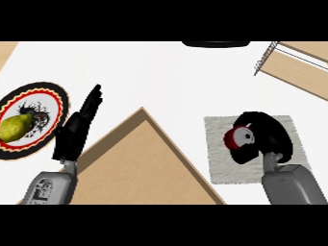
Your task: Pick the can from the placemat and place it in the tiered shelf
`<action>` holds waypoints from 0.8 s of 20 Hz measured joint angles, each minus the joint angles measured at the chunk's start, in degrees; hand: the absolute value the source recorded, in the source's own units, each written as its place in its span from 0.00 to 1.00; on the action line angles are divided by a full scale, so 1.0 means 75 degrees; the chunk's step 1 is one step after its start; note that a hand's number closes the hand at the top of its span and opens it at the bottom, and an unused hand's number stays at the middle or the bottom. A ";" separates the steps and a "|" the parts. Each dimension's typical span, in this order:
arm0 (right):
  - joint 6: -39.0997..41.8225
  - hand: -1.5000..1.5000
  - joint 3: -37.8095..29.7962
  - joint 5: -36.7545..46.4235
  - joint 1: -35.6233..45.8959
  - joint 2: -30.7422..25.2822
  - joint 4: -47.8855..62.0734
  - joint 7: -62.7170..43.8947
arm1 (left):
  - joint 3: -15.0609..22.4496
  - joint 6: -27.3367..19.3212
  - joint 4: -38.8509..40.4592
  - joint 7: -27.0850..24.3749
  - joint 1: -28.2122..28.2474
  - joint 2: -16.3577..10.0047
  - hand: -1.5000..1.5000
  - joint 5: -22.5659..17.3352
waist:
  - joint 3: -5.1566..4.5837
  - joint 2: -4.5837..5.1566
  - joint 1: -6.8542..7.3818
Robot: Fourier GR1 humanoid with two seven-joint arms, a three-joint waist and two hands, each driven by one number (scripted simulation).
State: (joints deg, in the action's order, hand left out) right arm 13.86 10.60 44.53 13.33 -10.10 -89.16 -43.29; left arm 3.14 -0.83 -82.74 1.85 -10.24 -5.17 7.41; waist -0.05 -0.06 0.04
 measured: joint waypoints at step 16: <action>-0.3627 1.00 -0.0263 0.1148 0.3728 0.1271 0.3578 -0.1890 | 0.0092 0.0137 0.0048 -0.0173 -0.0039 0.0075 0.50 0.0077 | 0.0018 0.0069 0.0304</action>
State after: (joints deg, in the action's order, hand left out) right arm -13.34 8.63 53.14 41.29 -0.57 -62.32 -57.47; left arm 3.83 0.20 -82.38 0.56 -10.53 -4.61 7.99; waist 0.09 0.45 2.32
